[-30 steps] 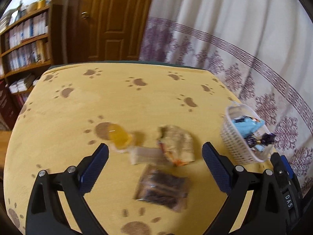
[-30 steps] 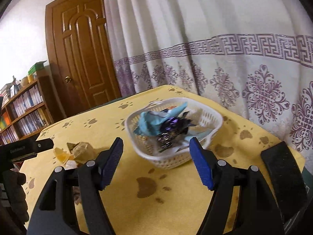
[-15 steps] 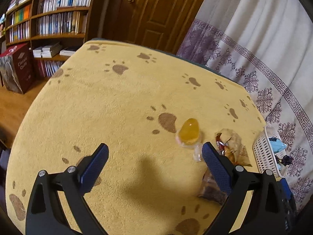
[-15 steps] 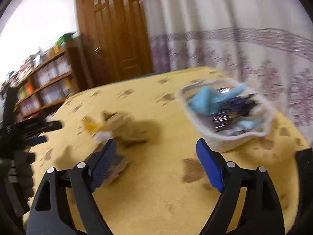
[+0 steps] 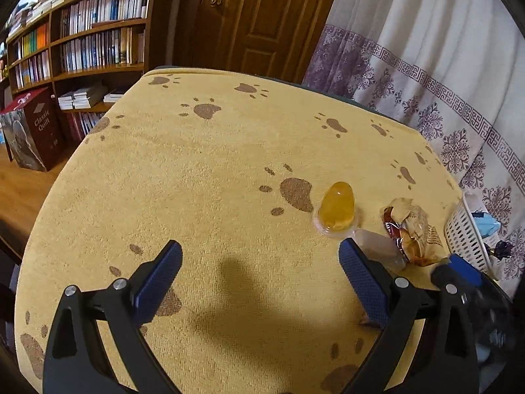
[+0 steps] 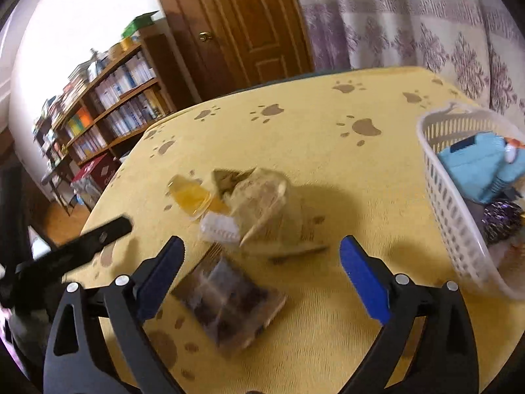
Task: Organize snacks
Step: 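Move the right tool to the brown paper bag while the left tool approaches the yellow jelly cup, then close the right tool on the brown paper bread bag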
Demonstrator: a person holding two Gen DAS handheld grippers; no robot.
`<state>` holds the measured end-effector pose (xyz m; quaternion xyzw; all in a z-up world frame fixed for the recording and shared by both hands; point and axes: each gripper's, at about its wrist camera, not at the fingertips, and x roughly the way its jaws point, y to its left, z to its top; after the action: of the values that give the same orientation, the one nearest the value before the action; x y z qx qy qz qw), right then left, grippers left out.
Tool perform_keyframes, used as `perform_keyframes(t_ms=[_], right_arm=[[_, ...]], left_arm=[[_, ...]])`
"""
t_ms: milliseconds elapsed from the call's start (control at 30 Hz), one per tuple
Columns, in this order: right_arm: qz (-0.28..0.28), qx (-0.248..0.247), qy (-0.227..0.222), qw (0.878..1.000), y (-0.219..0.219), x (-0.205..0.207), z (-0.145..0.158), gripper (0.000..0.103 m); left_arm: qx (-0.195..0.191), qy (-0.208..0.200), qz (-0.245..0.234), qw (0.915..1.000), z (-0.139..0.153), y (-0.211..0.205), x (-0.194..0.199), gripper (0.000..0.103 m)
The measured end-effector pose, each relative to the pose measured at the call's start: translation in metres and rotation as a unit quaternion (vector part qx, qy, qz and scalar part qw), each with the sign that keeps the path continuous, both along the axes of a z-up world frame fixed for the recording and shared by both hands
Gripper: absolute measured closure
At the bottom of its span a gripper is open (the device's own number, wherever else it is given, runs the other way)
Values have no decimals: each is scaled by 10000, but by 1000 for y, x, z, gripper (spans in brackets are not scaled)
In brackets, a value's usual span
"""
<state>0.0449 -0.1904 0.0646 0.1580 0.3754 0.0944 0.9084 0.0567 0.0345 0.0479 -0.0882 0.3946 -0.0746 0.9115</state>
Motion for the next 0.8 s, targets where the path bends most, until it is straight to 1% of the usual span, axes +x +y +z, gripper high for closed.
perform_keyframes(t_ms=[200,300,433,500,567,600,667,733,800], right_arm=[[38,-32,155,9999,-4,35,-8,6],[40,-74,186,9998,-5,45,-14,6],[134,94,257,9995,-6,55,-23,7],[197,121,263,9994,-4,56,-25,9],[304,122,267,9991,0,57,-26,17],[359,118,256,9990,2,57,-26,19],[423,85,267,9987,5,57,-27,29],[373,44,286,9989,6,58,-28,35],[372,135,277,9988,3,57,-28,38]], left_arm=[[7,44,24,10000,-3,1,1,7],[15,64,15,10000,-5,0,2,7],[42,89,-1,10000,-7,-2,3,7],[59,110,0,9999,-9,-3,4,7],[66,135,5,9999,-11,-3,5,7],[71,143,6,9999,-11,-4,5,7],[85,155,3,9998,-13,-5,5,7],[97,161,-4,9998,-14,-5,6,7],[109,165,-6,9998,-14,-6,6,7]])
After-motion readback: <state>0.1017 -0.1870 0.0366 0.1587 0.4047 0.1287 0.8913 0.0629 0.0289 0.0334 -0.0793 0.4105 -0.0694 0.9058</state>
